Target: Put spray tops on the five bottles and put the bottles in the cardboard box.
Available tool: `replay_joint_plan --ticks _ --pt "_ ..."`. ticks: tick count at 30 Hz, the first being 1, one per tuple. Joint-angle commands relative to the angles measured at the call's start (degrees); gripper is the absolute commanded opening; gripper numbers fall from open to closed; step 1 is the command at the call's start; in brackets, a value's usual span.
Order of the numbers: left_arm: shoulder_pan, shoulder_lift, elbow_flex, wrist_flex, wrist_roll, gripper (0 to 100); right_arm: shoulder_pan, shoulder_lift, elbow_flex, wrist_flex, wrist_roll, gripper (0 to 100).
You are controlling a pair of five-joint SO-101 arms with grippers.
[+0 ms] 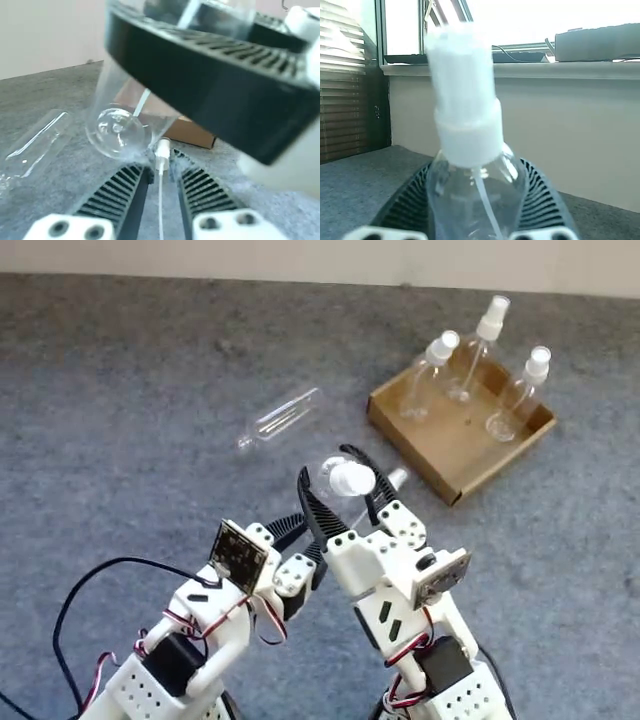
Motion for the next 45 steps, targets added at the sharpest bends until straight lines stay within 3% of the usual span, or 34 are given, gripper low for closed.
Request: replay_joint_plan --ticks 1,7,19,24,35,45 --pt "-4.09 -0.04 1.19 -1.93 -0.26 0 -0.84 -0.4 8.31 -1.36 -0.53 0.5" --pt "-4.18 -0.04 1.19 -1.41 -0.62 0 0.84 -0.4 7.78 -1.36 -0.35 0.5" --pt "-4.26 -0.13 1.19 1.32 -0.7 0 27.38 -0.4 7.78 -1.89 -0.18 0.5" --pt "-4.26 -0.13 1.19 1.32 -0.7 0 33.98 0.22 7.78 -5.76 -0.18 0.5" --pt "-4.26 -0.04 1.19 1.41 -0.7 0 35.74 1.45 3.56 -8.66 0.0 0.6" --pt "-4.26 -0.04 1.19 3.16 -0.7 0 35.82 31.6 -15.34 -10.15 -0.26 0.6"
